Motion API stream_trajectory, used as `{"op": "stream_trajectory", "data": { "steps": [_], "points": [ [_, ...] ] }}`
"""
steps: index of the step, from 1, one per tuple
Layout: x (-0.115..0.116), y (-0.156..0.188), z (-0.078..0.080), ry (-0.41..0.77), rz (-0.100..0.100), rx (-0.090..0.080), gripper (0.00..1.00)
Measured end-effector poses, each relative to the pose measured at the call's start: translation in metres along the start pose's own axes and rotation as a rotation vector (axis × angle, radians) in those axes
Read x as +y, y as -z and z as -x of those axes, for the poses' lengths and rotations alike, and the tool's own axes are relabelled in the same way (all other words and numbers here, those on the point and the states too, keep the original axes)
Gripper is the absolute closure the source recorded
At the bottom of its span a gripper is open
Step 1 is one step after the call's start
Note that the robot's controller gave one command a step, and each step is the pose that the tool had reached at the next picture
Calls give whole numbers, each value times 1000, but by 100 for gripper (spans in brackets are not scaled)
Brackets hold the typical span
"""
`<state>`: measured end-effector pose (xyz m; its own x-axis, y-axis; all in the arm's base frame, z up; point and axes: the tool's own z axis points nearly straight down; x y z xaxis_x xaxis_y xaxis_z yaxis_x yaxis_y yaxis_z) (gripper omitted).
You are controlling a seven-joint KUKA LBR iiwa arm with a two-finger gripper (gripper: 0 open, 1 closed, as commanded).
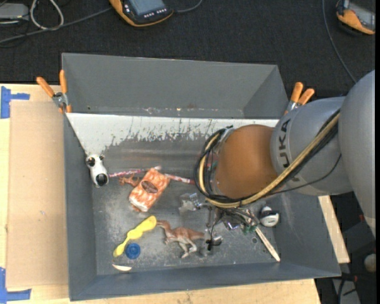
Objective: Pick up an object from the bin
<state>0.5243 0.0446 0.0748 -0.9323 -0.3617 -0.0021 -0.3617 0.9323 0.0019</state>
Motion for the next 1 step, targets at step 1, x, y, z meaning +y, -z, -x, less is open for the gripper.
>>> {"op": "stream_trajectory", "data": {
  "steps": [1],
  "points": [
    [34,-6,0,64,3,10,100]
  ]
}}
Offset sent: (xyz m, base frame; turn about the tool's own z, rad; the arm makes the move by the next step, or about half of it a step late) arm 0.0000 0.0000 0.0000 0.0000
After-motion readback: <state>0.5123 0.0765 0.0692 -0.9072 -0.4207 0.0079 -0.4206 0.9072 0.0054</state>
